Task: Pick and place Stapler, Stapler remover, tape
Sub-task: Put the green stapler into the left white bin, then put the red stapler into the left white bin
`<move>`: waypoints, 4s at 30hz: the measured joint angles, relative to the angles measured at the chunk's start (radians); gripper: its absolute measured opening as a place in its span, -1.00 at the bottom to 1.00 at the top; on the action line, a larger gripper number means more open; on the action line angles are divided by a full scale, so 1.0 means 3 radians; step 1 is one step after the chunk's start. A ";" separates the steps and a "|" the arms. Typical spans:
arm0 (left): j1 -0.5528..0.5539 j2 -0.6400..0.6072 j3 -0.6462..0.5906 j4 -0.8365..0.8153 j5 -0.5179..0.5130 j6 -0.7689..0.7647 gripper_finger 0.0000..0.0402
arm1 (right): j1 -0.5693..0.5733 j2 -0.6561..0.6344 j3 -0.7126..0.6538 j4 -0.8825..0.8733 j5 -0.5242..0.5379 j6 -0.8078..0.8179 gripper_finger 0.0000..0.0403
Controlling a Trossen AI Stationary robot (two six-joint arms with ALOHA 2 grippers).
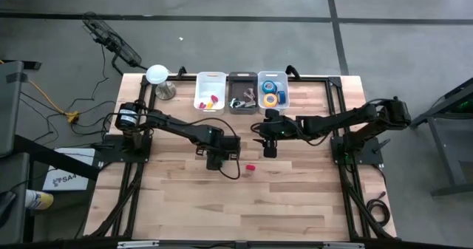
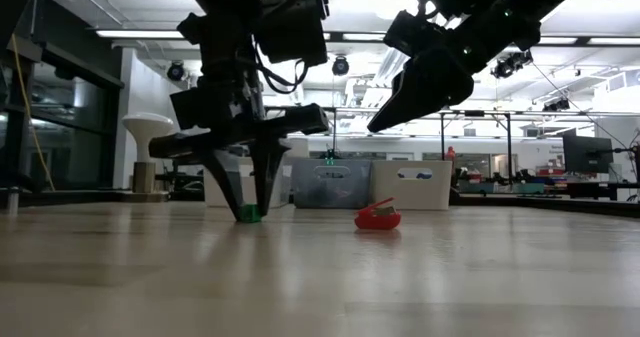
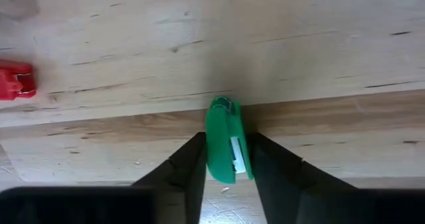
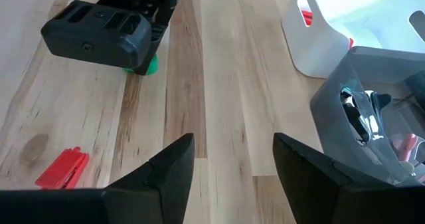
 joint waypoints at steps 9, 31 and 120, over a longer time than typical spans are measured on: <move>0.0000 0.0003 0.0004 -0.0033 0.0008 -0.0484 -0.69 | -0.0001 0.0000 0.0000 0.0000 0.0000 0.0001 -0.02; 0.0322 -0.0513 -0.0006 -0.0645 -0.1144 -0.1708 -0.69 | 0.0000 0.0000 0.0001 0.0003 0.0011 0.0003 -0.02; 0.2182 -0.1195 0.0004 -0.0322 -0.0070 -0.3427 0.02 | -0.0001 0.0000 0.0001 -0.0213 -0.0693 0.0393 -0.02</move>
